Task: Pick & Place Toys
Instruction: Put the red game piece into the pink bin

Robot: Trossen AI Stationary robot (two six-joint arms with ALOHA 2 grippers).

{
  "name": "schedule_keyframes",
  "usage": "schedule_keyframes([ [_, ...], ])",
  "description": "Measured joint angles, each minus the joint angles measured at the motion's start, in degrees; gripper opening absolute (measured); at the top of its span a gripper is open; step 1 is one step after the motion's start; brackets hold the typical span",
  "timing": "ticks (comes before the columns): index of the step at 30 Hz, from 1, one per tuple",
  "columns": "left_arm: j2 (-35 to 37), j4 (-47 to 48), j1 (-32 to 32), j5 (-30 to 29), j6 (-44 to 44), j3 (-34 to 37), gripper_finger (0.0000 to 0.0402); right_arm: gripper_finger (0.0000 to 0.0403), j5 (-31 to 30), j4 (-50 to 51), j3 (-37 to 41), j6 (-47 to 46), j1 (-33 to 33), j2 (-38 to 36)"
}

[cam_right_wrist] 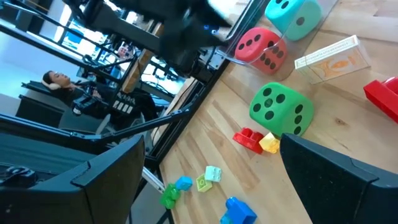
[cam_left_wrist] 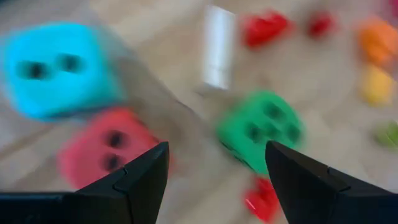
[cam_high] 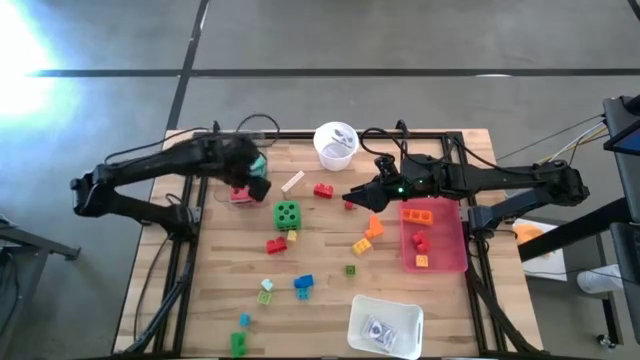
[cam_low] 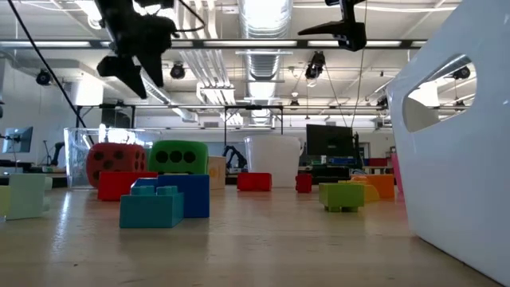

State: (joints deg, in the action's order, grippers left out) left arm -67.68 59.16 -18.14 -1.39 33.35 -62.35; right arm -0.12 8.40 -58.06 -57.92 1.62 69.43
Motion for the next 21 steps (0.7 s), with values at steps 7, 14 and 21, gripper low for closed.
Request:
schedule_keyframes([
  [7,0.27,-0.26,16.72,2.75,-0.5,0.01,0.027,0.0362,-0.02,-0.01,0.0,-0.56,0.01,0.0],
  [14,-0.03,-3.21,31.62,-9.38,-0.49,2.58,0.027,0.0362,-0.06,-0.17,0.02,-0.6,0.01,0.0],
  [21,-0.03,-8.01,34.69,-10.65,3.75,9.22,0.027,0.0362,-0.04,-0.17,0.02,-0.61,-0.01,0.0],
])
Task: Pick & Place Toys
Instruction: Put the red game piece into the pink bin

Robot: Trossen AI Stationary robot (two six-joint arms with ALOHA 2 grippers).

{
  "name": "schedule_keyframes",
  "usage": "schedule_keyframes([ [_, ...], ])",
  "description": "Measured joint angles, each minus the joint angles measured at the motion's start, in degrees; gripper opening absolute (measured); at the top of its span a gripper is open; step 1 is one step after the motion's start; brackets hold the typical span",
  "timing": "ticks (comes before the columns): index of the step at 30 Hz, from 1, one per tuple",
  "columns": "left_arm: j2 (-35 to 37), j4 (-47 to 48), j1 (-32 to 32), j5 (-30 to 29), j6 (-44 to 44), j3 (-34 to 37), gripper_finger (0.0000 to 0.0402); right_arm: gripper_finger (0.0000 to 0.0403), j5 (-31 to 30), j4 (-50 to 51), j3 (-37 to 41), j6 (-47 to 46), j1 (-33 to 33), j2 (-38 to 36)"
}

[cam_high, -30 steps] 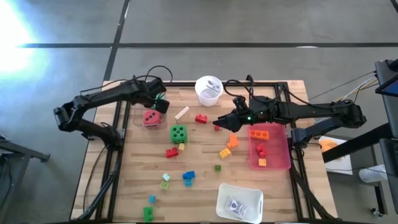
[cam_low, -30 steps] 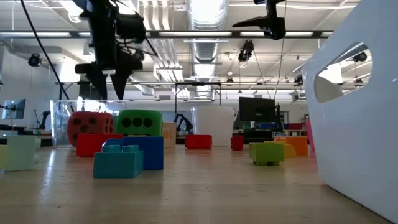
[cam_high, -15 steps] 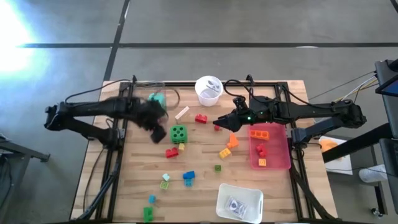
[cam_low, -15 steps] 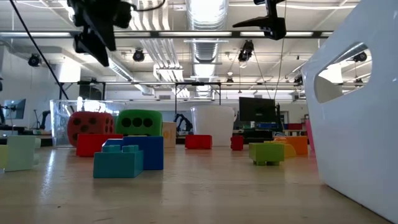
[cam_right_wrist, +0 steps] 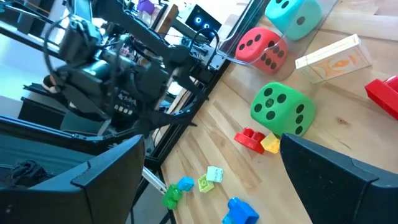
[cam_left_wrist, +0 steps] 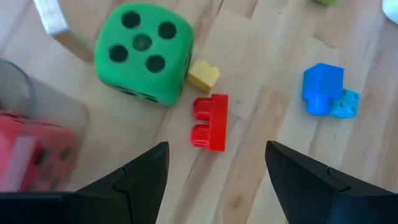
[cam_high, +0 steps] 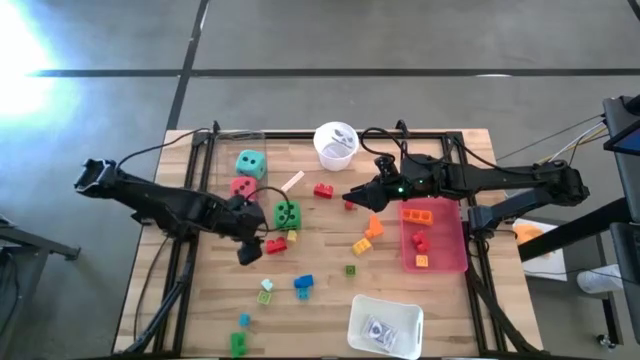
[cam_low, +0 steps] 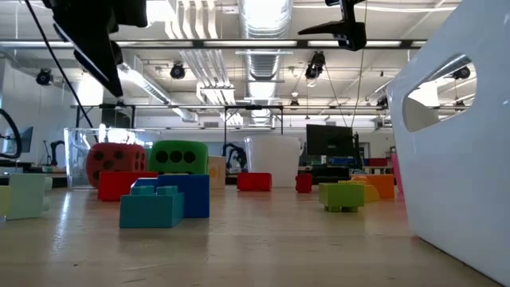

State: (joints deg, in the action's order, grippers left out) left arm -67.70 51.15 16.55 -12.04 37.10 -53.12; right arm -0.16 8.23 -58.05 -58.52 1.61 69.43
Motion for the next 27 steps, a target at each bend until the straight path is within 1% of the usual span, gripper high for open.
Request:
schedule_keyframes([
  [5,-0.02,-7.35,0.29,2.21,0.66,4.47,0.027,0.0362,0.0,0.0,0.0,0.02,0.0,0.0],
  [9,0.0,-11.19,1.08,2.63,0.64,7.09,0.027,0.0362,0.0,0.0,0.0,0.04,-0.02,0.0],
  [15,-0.57,-16.39,1.14,2.41,-4.48,10.1,0.027,0.0362,0.0,0.0,-0.01,0.51,-0.27,-0.02],
  [18,-2.53,-18.89,1.14,2.43,-6.69,11.14,0.027,0.0362,-0.02,0.0,0.0,0.74,-0.25,-0.02],
  [27,-10.64,-22.37,1.11,2.58,-8.59,11.08,0.027,0.0362,-0.02,-0.07,0.0,2.23,-0.25,-0.02],
])
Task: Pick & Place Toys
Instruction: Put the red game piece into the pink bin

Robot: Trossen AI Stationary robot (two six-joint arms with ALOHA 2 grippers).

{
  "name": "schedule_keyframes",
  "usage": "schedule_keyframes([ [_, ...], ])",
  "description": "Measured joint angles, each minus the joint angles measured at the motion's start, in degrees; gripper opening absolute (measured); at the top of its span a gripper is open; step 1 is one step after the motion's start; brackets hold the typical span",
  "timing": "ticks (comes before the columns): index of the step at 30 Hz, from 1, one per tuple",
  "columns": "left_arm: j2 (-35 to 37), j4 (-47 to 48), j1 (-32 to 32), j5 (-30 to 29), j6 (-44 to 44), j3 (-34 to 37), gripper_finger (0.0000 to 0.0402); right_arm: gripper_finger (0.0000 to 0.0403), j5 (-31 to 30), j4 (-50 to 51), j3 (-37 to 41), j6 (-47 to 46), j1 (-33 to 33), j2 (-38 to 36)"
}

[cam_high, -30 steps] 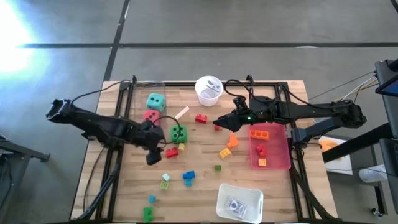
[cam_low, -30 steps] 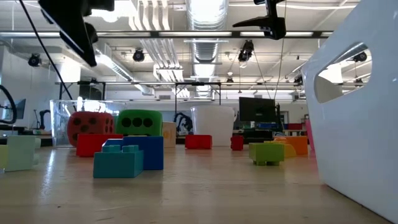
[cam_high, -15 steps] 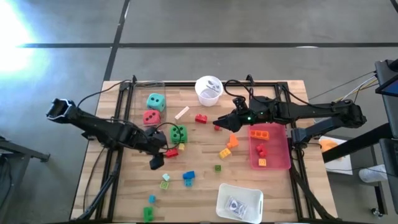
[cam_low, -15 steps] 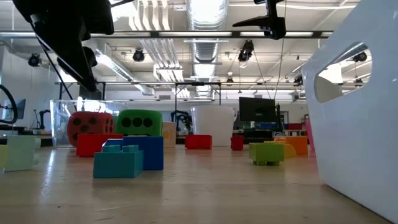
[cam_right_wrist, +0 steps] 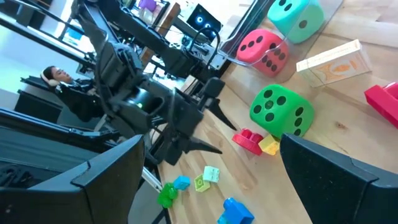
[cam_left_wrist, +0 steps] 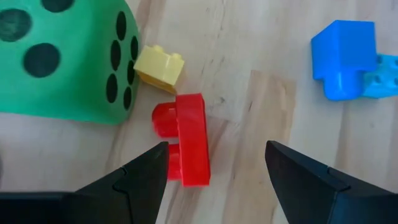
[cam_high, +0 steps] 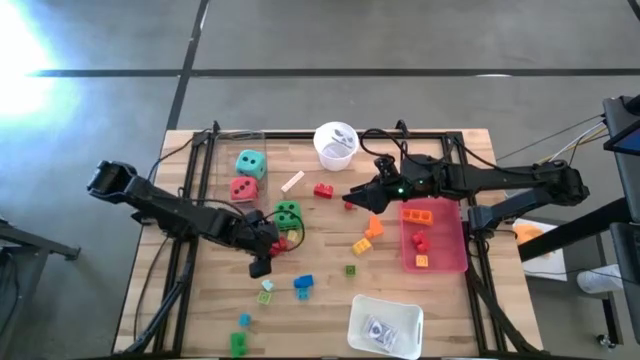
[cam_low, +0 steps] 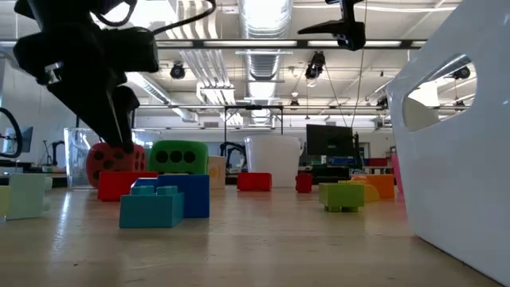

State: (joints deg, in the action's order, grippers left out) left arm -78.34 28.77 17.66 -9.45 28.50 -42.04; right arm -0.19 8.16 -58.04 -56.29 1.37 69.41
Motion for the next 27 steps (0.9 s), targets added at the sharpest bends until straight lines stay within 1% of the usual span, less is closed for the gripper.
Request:
schedule_keyframes([
  [9,-6.55,-1.16,-0.14,-0.01,-2.11,0.07,0.027,0.0362,0.04,0.0,0.0,1.17,0.0,0.0],
  [13,-9.37,-2.02,-0.19,-1.86,-1.68,-0.13,0.027,0.0362,0.29,0.04,-0.01,1.49,0.0,0.0],
  [14,-9.89,-2.09,-0.18,-2.82,-1.44,-0.13,0.027,0.0362,0.53,0.06,0.0,1.49,0.0,0.0],
  [22,-13.3,-2.86,-0.23,-3.49,-1.95,-0.07,0.0269,0.0362,3.46,0.22,0.0,2.75,-0.02,0.0],
  [25,-13.77,-3.05,-0.23,-3.49,-1.93,-0.2,0.0261,0.0362,3.58,0.22,0.0,2.75,0.0,0.0],
  [27,-13.65,-3.28,-0.23,-3.44,-1.93,-0.21,0.0247,0.0362,3.63,0.22,0.0,2.75,0.0,0.0],
])
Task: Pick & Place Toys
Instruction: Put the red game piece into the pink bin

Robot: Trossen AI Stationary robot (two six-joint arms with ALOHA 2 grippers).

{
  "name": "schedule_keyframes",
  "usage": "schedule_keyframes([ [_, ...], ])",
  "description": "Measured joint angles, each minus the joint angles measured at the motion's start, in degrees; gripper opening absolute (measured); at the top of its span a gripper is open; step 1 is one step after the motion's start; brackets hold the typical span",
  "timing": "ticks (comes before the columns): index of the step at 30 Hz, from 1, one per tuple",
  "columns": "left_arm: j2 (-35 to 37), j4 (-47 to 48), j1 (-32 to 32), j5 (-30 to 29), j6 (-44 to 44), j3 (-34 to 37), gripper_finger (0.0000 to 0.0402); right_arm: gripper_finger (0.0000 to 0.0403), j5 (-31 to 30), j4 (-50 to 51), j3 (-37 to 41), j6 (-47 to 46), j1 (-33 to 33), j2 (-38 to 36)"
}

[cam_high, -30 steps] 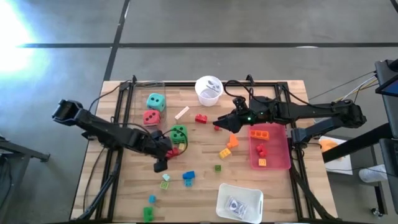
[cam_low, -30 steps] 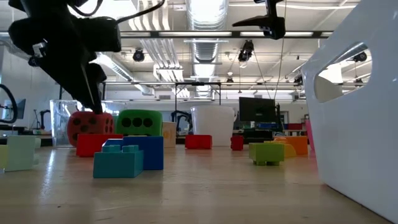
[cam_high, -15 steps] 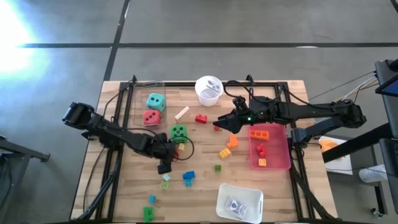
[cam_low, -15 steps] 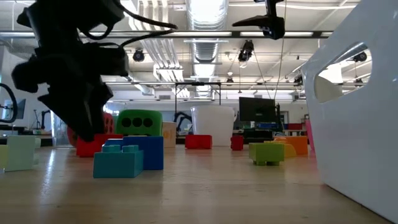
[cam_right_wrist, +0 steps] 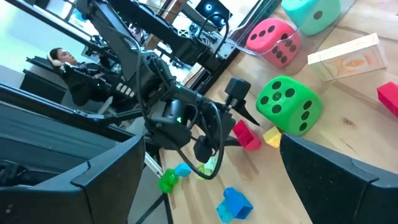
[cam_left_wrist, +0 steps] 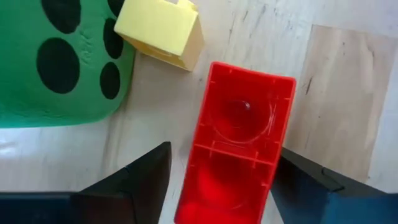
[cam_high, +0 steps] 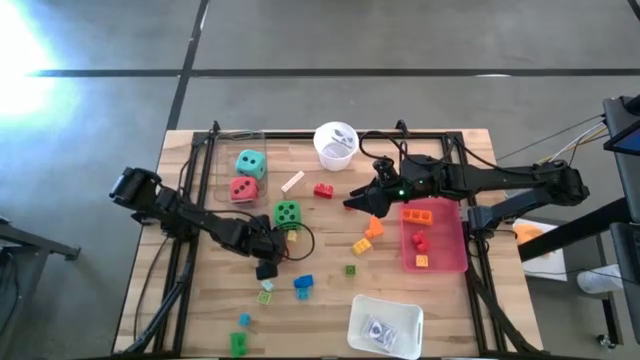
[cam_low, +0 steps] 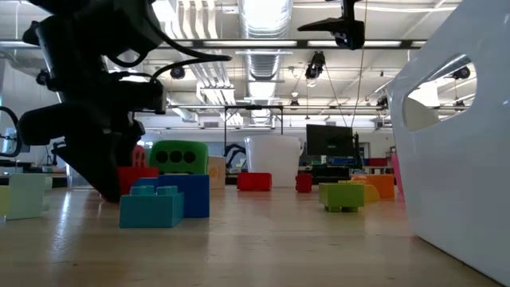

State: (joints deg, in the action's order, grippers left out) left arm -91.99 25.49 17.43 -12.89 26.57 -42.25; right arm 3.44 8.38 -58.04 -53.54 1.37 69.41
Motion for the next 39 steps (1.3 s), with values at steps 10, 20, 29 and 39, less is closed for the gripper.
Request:
schedule_keyframes([
  [10,0.91,-0.11,-0.07,-0.89,-1.18,0.19,0.0131,0.0362,-0.32,-0.04,0.0,-0.03,-0.02,0.0],
  [20,10.1,9.26,-0.02,4.77,-1.25,-4.35,0.0131,0.0362,0.03,-0.44,0.0,-0.76,-0.12,0.0],
  [29,27.93,7.02,-2.26,4.79,1.47,-10.56,0.0131,0.0362,1.11,-7.59,0.0,1.95,-0.35,0.0],
  [39,31.39,7.89,-9.42,6.98,-0.49,-21.48,0.0131,0.0362,-0.68,-12.25,-1.76,6.06,-0.37,-0.04],
])
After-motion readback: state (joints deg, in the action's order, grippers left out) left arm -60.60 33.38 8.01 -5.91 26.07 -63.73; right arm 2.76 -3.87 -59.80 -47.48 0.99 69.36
